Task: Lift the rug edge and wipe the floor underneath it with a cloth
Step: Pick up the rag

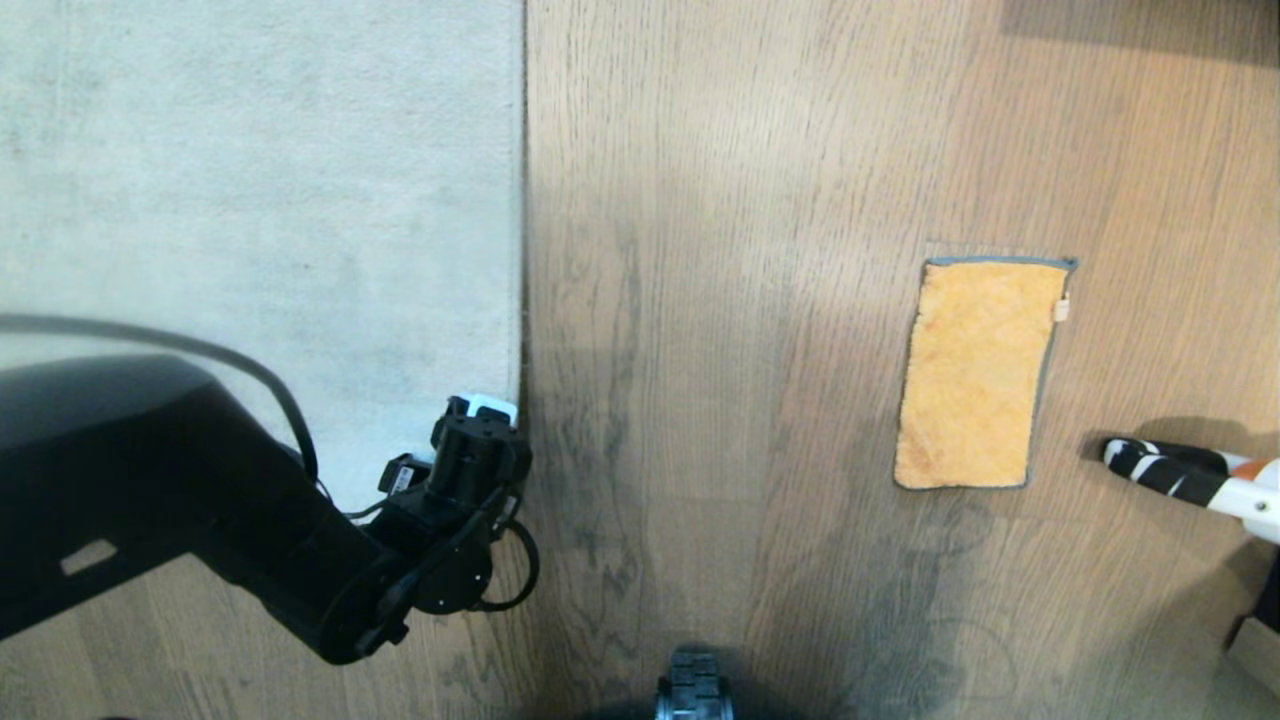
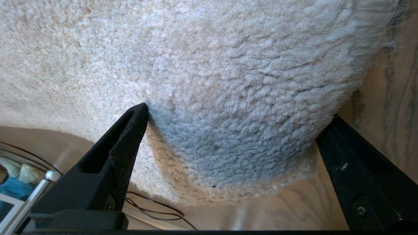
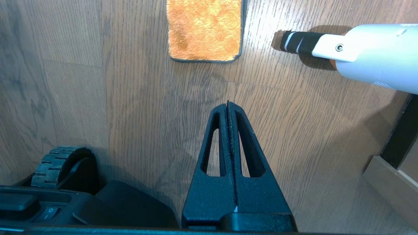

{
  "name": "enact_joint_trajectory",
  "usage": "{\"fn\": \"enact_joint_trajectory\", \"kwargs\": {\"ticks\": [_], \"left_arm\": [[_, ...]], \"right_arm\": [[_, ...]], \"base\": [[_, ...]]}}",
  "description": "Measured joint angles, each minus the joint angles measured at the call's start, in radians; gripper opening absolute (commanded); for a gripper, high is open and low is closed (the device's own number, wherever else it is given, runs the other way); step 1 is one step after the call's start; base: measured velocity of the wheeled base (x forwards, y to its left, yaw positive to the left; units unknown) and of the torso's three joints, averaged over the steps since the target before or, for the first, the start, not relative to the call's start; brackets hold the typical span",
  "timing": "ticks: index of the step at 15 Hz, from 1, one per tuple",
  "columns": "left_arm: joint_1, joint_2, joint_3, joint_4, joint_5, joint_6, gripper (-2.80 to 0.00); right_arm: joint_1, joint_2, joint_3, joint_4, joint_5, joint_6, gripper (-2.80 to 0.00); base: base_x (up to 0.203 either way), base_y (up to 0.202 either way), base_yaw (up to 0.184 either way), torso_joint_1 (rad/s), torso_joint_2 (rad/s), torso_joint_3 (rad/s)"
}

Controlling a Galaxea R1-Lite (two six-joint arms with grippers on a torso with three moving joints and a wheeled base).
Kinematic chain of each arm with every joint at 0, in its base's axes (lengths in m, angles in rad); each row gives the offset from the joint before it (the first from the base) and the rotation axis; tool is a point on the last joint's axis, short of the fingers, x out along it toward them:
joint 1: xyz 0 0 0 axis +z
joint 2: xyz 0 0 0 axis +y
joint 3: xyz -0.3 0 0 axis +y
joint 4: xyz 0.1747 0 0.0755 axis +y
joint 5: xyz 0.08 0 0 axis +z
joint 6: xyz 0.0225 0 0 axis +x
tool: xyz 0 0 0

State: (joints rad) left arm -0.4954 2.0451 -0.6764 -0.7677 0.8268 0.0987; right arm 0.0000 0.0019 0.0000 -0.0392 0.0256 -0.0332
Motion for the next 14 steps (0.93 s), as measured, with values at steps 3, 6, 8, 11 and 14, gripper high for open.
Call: {"fn": "enact_joint_trajectory", "kwargs": {"ticks": [3, 6, 8, 11, 14], "left_arm": [[0.005, -0.001, 0.001, 0.0, 0.02, 0.038, 0.0], [0.009, -0.005, 0.003, 0.001, 0.039, 0.046, 0.0], [0.016, -0.013, 0.009, 0.002, 0.043, 0.048, 0.0], [0.028, -0.032, 0.021, 0.003, 0.057, 0.057, 0.0], [0.047, -0.063, 0.055, 0.0, 0.059, 0.059, 0.0]], "right_arm": [[0.0, 0.0, 0.0, 0.0, -0.001, 0.0, -2.8], [0.0, 0.0, 0.0, 0.0, 0.0, 0.0, -2.8], [0.0, 0.0, 0.0, 0.0, 0.0, 0.0, -2.8], [0.0, 0.0, 0.0, 0.0, 0.0, 0.0, -2.8], [0.0, 0.0, 0.0, 0.0, 0.0, 0.0, -2.8]], "base": [[0.0, 0.0, 0.0, 0.0, 0.0, 0.0], [0.0, 0.0, 0.0, 0.0, 0.0, 0.0], [0.0, 0.0, 0.0, 0.0, 0.0, 0.0], [0.0, 0.0, 0.0, 0.0, 0.0, 0.0], [0.0, 0.0, 0.0, 0.0, 0.0, 0.0]]}}
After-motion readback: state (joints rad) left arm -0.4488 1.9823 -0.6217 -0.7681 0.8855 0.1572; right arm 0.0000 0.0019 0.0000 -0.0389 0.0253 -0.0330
